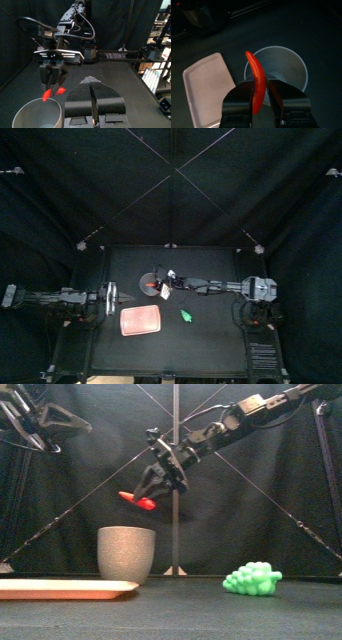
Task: Pick the red chile then place it in the grey bowl
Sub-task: Drop red chile in the grey bowl and return to neutral
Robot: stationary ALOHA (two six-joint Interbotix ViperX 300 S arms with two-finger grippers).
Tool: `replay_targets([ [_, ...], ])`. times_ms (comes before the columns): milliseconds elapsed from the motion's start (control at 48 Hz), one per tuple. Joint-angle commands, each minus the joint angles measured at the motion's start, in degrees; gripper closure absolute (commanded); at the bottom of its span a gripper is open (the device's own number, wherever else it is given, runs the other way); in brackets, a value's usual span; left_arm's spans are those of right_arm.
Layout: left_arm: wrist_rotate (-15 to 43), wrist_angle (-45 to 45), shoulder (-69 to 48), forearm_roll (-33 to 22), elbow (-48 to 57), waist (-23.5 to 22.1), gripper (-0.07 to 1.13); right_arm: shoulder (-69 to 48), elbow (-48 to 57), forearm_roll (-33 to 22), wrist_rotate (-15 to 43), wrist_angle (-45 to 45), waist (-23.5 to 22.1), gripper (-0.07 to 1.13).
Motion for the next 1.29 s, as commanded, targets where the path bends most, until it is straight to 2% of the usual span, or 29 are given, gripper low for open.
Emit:
replay_targets([
  [21, 0.0, -0.3, 0.2, 0.0, -0.7, 0.0, 1.08, 2.2, -5.2, -0.3, -0.2, 1.1, -1.1, 0.46],
  [229, 0.1, -0.3, 0.1, 0.1, -0.6, 0.1, 1.08, 4.2, -6.7, -0.3, -0.1, 3.9, -2.8, 0.25],
  [312, 0.1, -0.3, 0.1, 0.1, -0.6, 0.1, 1.08, 3.4, -6.2, -0.4, -0.1, 3.7, -2.8, 0.21],
  [500, 0.1, -0.3, 0.1, 0.1, -0.6, 0.1, 1.08, -2.4, -3.8, -2.1, -0.5, 0.7, -2.7, 0.21],
  [625, 0.1, -0.3, 0.1, 0.1, -0.6, 0.1, 1.08, -10.2, 2.0, -3.3, -0.6, -4.5, -1.7, 0.21],
  [958, 0.1, -0.3, -0.7, 0.1, -0.4, 0.1, 1.08, -33.1, 23.3, -5.6, -0.4, -14.5, 7.4, 0.21],
  [1083, 0.1, -0.3, -1.1, 0.0, -0.1, 0.2, 1.08, -41.8, 31.4, -8.7, -0.4, -16.8, 10.8, 0.21],
  [1292, 0.1, -0.3, -1.6, 0.1, 0.3, 0.6, 1.08, -55.6, 42.6, -11.3, 0.1, -18.1, 13.1, 0.21],
])
